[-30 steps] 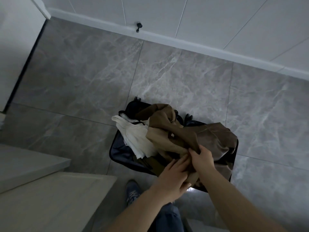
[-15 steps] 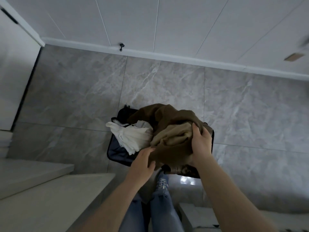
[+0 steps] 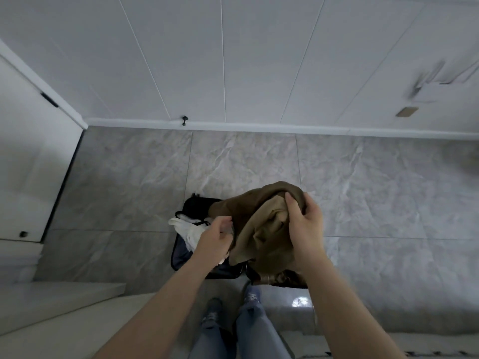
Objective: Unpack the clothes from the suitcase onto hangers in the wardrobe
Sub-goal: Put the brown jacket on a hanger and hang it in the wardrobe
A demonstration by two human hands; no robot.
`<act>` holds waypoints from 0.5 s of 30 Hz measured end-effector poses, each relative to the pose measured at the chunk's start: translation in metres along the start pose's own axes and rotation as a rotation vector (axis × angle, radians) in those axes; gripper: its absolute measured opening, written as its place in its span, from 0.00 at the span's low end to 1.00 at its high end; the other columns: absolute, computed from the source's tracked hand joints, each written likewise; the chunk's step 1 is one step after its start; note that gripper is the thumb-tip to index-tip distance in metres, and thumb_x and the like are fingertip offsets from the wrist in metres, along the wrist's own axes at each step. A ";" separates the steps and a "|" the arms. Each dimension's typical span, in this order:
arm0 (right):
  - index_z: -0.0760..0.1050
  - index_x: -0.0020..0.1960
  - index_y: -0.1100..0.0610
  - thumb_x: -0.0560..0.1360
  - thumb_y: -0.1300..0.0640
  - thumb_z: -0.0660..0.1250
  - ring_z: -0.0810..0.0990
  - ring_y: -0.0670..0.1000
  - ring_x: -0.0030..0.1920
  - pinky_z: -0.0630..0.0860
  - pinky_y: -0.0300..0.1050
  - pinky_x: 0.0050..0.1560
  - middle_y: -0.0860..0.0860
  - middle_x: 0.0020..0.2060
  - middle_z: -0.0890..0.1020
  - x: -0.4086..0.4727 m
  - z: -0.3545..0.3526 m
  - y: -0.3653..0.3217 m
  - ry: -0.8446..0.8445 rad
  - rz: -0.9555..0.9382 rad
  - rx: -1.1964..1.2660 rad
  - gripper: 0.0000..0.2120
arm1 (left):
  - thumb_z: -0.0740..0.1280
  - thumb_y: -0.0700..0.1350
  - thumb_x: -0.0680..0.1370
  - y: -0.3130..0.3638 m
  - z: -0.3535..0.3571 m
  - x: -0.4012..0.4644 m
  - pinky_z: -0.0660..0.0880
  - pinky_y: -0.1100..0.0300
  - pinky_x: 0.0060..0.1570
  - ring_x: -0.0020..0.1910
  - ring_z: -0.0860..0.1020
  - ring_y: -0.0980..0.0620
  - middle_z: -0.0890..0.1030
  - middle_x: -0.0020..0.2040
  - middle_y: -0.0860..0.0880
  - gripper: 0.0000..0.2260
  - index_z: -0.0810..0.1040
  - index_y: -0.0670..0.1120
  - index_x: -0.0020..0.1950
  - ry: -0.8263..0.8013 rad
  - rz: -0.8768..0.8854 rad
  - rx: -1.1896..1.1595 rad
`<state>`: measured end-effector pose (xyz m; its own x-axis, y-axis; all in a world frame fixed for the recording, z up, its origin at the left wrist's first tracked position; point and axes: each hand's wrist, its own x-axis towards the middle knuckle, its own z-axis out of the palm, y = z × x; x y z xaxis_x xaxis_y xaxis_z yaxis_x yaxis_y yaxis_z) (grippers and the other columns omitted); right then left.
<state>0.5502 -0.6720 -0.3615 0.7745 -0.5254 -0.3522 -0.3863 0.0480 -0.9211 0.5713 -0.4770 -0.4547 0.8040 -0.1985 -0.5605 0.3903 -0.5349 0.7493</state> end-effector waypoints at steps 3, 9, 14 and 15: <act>0.81 0.53 0.48 0.79 0.49 0.65 0.84 0.41 0.44 0.78 0.36 0.44 0.43 0.43 0.85 -0.012 -0.010 -0.027 -0.052 -0.063 0.026 0.07 | 0.62 0.38 0.81 0.023 0.002 -0.010 0.73 0.58 0.63 0.61 0.76 0.54 0.77 0.66 0.51 0.20 0.68 0.51 0.72 -0.039 0.076 -0.041; 0.82 0.48 0.47 0.79 0.53 0.67 0.85 0.48 0.46 0.81 0.39 0.44 0.50 0.44 0.86 -0.059 -0.038 -0.077 -0.130 -0.210 0.104 0.06 | 0.61 0.50 0.81 0.083 0.005 -0.027 0.73 0.52 0.65 0.62 0.76 0.54 0.77 0.64 0.55 0.18 0.67 0.58 0.72 -0.079 0.219 0.046; 0.82 0.51 0.48 0.79 0.53 0.66 0.85 0.51 0.48 0.81 0.41 0.47 0.51 0.46 0.86 -0.105 -0.059 -0.113 -0.133 -0.315 0.137 0.06 | 0.70 0.48 0.76 0.132 0.006 -0.060 0.76 0.65 0.52 0.53 0.80 0.61 0.81 0.54 0.61 0.17 0.73 0.66 0.60 -0.156 0.364 -0.076; 0.82 0.51 0.48 0.79 0.53 0.66 0.85 0.51 0.48 0.81 0.40 0.47 0.51 0.46 0.86 -0.114 -0.062 -0.120 -0.125 -0.328 0.149 0.06 | 0.69 0.44 0.76 0.138 0.005 -0.065 0.76 0.70 0.47 0.50 0.80 0.65 0.81 0.52 0.62 0.18 0.74 0.68 0.57 -0.178 0.407 -0.083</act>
<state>0.4771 -0.6709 -0.2009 0.9035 -0.4263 -0.0431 -0.0371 0.0224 -0.9991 0.5703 -0.5420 -0.3165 0.8128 -0.5209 -0.2609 0.0987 -0.3183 0.9428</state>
